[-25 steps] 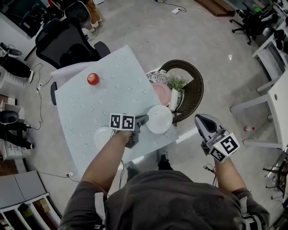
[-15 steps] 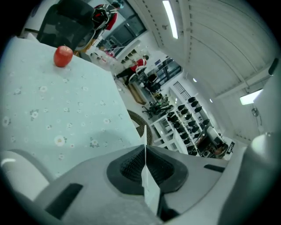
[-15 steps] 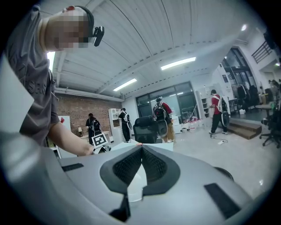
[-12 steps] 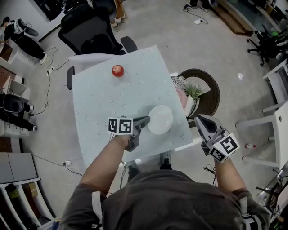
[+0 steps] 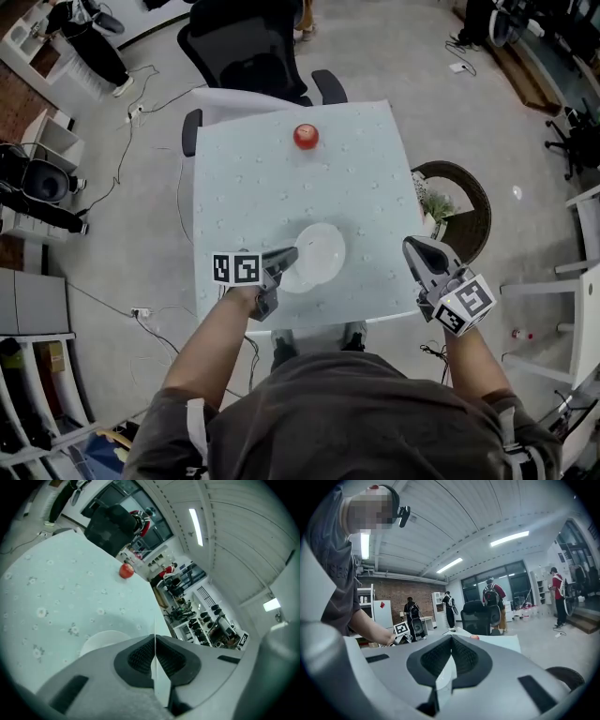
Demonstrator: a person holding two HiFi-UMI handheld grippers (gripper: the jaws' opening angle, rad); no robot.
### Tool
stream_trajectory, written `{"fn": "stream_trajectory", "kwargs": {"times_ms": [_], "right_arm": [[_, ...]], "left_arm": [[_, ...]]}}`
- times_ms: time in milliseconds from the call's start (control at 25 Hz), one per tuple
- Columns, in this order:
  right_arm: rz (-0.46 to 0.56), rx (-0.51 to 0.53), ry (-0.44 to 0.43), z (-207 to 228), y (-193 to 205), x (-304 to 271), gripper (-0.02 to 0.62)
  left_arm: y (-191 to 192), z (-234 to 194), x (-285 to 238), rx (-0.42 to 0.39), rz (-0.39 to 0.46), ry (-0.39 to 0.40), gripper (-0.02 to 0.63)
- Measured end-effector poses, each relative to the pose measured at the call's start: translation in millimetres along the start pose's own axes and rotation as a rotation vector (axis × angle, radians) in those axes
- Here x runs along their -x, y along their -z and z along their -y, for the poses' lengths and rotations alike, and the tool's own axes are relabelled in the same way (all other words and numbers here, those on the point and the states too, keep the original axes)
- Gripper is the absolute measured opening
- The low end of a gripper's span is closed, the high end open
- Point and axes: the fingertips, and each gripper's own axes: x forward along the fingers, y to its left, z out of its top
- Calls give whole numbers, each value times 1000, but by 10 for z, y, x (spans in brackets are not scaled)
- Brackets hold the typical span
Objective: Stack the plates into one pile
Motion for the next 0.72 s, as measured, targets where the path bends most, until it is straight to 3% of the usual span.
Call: {"fn": "stream_trajectory", "kwargs": {"times_ms": [280,360,560,720], "right_arm": [[-38,23,-67,-340,-12,-490,-6],[-46,27,-76,-393,-10,-583,-6],[-61,35,-85,-459,-21,-721,-6],[-72,39,-87,-481,-21,-781,-6]], "left_arm": [[173,-599,391,110,44,-56,14],[258,-810,381,122,33,-107,15],[456,-1135,341,4,-83,-292,35],[500,-1201,323,-63,-132,-360,49]]}}
